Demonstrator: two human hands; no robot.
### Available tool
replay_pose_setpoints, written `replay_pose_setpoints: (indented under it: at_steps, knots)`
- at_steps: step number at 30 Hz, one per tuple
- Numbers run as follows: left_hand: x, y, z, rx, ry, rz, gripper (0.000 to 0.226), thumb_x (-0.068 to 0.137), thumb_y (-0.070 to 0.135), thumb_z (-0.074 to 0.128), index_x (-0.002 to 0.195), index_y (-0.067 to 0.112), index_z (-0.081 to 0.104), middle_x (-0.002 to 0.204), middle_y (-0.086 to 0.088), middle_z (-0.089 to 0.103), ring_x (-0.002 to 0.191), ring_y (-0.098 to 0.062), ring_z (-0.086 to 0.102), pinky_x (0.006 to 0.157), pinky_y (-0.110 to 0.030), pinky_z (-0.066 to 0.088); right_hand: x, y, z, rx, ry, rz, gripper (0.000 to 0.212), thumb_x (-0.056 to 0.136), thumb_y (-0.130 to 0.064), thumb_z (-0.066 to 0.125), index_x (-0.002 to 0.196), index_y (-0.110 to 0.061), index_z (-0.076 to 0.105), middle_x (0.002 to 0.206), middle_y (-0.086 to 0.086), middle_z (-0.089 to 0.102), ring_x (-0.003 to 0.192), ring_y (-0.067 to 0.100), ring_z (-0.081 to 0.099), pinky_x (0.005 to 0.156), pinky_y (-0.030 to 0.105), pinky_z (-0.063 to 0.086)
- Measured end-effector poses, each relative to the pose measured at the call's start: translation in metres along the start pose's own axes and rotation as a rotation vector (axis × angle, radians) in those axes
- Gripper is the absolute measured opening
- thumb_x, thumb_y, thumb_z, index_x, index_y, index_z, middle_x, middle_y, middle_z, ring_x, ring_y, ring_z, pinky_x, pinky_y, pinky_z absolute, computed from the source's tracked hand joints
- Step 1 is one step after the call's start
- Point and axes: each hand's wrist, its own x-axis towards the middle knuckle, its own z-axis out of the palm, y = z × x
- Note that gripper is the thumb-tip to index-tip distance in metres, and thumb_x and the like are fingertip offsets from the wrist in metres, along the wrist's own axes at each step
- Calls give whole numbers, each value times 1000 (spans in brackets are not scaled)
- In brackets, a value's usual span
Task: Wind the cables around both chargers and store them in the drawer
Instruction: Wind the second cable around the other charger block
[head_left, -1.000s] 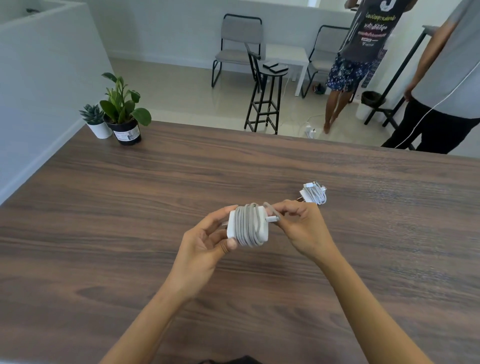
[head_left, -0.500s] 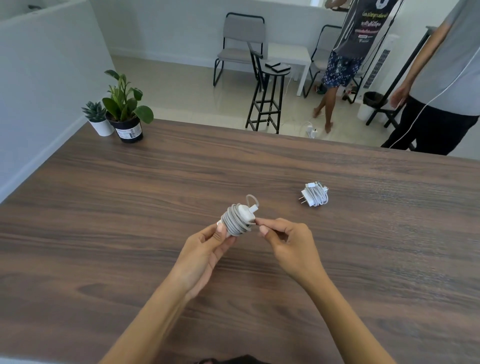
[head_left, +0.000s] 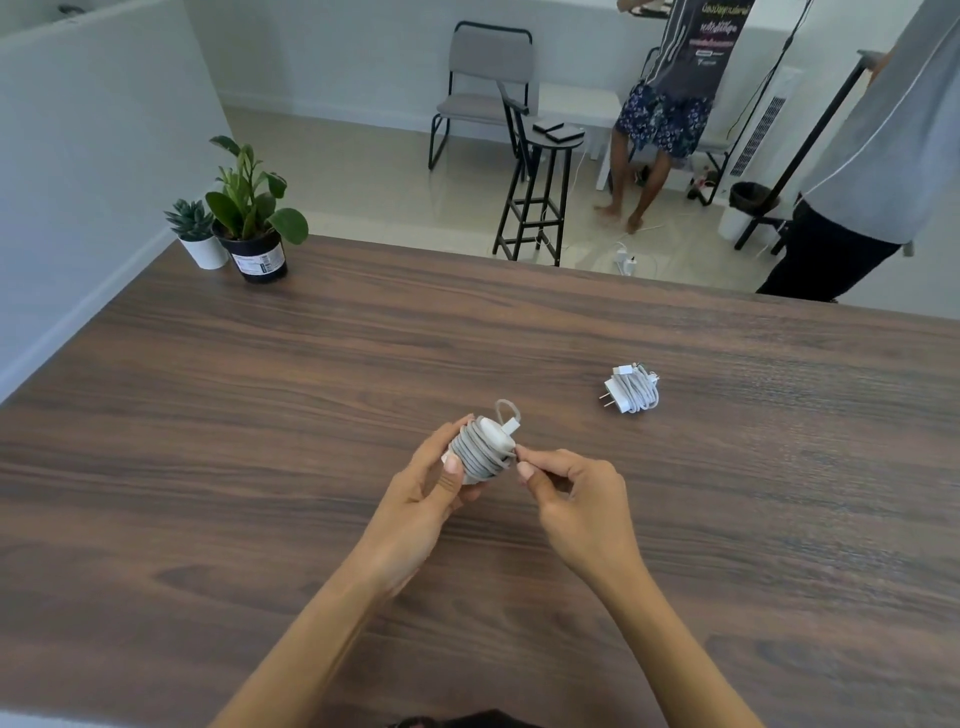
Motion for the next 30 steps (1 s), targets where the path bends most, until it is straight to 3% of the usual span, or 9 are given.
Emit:
replay_pose_setpoints:
  at_steps: [3,6,8,10,13,17,21,24,30]
  knots:
    - [1,3,-1,207,40,22,39,90,37,43,129,37,47,124,3,59,101,-4,62,80,-16,49,-3,0,1,-14,-9,28,21,86,-14,65,100,-27,73,77,-28,65,83,-8,61,73,11,46]
    - [3,5,-3,442,36,41,44,92,45,36,136,40,41,122,25,54,108,22,47,86,2,34,-7,0,2,-39,-16,73,18,86,-14,65,98,-24,74,76,-27,65,79,-14,59,78,8,43]
    - [5,5,-2,517,32,39,44,93,49,31,135,43,39,123,33,48,112,27,38,87,6,28,-8,1,4,-38,-18,115,14,86,-15,64,90,-22,76,75,-24,69,80,-13,60,83,13,43]
    - [7,2,0,546,52,34,41,94,49,29,131,41,43,120,30,53,112,22,42,85,5,30,-8,1,5,-23,-8,140,14,86,-16,63,83,-22,76,67,-26,67,77,-14,61,82,13,43]
    - [8,-5,1,531,74,-6,42,96,44,31,134,34,44,123,23,54,113,15,47,89,2,31,-9,-2,7,-35,-7,126,16,86,-16,63,87,-23,76,65,-27,66,76,-20,58,72,-1,38]
    - [8,-14,-1,483,129,5,39,96,36,40,134,31,45,125,13,59,116,2,52,100,-17,39,-8,-3,8,-69,-12,157,16,85,-16,62,77,-20,76,66,-15,71,66,-10,60,62,-1,38]
    - [8,-18,-4,379,143,18,28,93,39,46,120,38,53,109,10,69,101,-7,65,91,-38,51,-11,-2,11,-35,-46,231,17,86,-17,62,77,-22,76,66,-12,72,68,-1,64,63,4,41]
    - [8,-20,-9,380,109,2,25,92,33,54,115,38,60,112,11,68,102,-9,64,92,-43,52,-13,3,14,-3,-59,281,19,85,-18,62,73,-21,76,67,-11,72,73,6,68,77,25,53]
    - [5,-24,-18,353,-81,-90,86,61,0,84,131,36,48,128,7,58,106,-10,64,88,-23,50,-15,7,12,84,-115,329,20,85,-17,63,70,-21,75,70,-10,73,78,7,69,86,37,54]
